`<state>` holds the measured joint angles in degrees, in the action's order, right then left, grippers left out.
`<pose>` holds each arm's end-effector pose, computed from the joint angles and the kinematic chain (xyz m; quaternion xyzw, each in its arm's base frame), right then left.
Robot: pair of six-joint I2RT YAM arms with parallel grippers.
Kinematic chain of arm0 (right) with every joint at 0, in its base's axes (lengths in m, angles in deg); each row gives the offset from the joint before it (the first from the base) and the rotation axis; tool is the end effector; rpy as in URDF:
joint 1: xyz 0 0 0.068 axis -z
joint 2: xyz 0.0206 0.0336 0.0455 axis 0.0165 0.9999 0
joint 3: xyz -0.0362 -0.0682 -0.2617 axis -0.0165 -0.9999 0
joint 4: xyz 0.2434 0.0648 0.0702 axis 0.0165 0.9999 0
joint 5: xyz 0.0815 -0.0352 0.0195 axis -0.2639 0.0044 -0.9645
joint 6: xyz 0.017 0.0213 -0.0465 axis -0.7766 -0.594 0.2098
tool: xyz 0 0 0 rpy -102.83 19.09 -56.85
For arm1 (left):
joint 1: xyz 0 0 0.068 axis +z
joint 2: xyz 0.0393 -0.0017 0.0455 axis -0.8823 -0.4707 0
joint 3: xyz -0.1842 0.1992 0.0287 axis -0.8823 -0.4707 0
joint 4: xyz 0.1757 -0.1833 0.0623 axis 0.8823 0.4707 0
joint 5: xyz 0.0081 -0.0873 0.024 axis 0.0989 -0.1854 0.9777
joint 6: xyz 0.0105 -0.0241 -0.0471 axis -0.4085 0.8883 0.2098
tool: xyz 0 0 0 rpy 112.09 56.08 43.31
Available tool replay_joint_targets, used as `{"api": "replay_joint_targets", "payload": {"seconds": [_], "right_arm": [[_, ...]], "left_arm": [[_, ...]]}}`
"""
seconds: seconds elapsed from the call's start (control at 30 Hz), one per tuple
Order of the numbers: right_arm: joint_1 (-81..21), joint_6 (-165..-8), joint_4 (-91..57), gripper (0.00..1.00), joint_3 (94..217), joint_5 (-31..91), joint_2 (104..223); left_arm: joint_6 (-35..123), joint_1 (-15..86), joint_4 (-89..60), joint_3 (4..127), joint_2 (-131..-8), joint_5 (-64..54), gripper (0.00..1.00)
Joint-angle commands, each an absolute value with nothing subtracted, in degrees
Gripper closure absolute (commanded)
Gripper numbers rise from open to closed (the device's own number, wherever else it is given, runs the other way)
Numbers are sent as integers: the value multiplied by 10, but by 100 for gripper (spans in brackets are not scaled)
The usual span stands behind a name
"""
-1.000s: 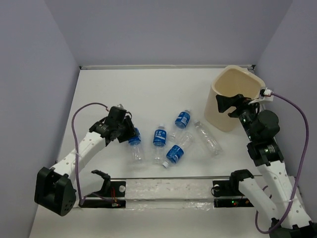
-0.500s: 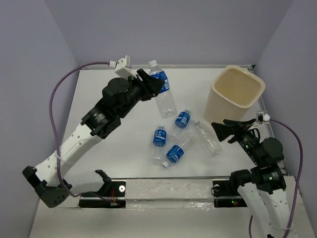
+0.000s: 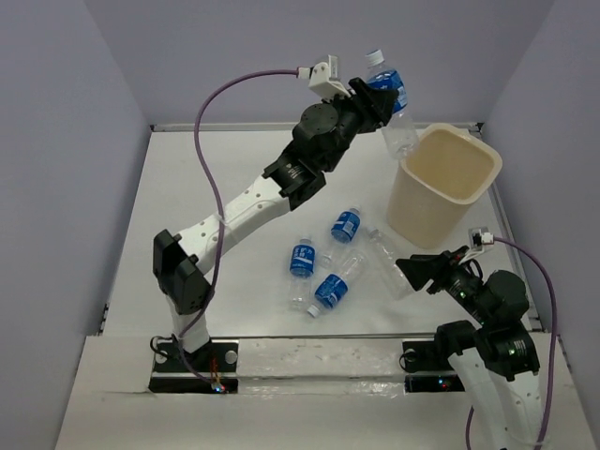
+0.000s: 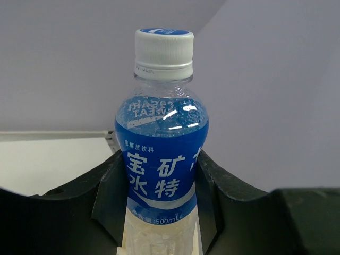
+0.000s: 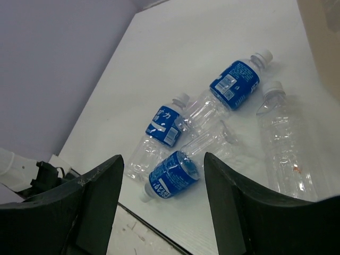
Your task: Put the plastic bottles in the bin
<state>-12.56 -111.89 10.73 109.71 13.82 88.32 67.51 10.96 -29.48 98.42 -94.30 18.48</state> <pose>0.0596 0.0268 0.2860 -0.0087 0.7328 0.3858 0.5604 0.2644 -0.3115 0.4923 -0.0299 0.5679 -0.5034 0.6505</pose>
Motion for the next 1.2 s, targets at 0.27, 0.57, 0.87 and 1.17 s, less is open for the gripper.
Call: {"api": "replay_joint_targets", "payload": {"seconds": [0.27, 0.57, 0.87, 1.17], "right_arm": [[-125, -1121, 119, 33, 1090, 109, 891], [-125, -1115, 111, 31, 1087, 95, 897], [-125, -1114, 96, 28, 1079, 94, 906], [-125, -1110, 79, 28, 1085, 84, 915]], "left_arm": [[664, 84, -398, 1337, -1246, 148, 64], [558, 61, -425, 1305, -1253, 103, 4], [486, 62, -355, 1102, -1030, 96, 1], [537, 62, -211, 627, -686, 237, 1]]}}
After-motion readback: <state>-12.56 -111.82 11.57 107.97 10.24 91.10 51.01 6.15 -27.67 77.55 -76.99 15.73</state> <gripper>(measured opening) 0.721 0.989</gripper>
